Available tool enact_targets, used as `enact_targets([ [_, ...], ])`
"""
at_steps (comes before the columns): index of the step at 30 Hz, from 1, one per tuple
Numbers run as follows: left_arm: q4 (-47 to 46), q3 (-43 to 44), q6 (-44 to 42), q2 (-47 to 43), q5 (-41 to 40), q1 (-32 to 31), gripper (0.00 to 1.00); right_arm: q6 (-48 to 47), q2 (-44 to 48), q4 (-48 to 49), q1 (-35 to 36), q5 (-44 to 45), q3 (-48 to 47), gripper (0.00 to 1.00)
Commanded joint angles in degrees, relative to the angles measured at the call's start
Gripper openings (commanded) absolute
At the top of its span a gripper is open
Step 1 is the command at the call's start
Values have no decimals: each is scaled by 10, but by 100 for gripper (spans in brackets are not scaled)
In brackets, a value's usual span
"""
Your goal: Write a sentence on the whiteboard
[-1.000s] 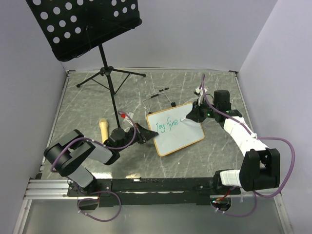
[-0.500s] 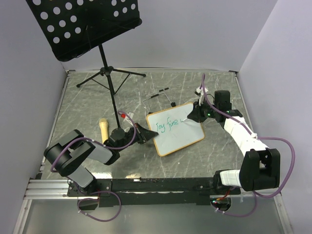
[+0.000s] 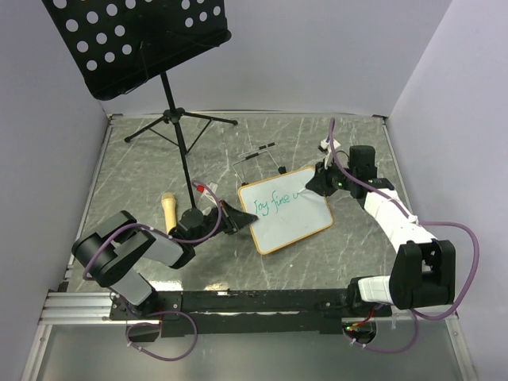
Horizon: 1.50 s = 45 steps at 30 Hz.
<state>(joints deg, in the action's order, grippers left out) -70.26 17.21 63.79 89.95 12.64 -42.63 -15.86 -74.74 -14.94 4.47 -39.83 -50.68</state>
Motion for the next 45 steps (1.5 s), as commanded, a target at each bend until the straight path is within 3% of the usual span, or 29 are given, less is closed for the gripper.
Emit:
enact_targets([
  [1,-168,19,-9,1,27,-4,1,4,-13,29,-1,2,-21,0],
  [45,-145,48,-12,16,18,16,1,-76,-47,-109,-9,-74,-57,0],
])
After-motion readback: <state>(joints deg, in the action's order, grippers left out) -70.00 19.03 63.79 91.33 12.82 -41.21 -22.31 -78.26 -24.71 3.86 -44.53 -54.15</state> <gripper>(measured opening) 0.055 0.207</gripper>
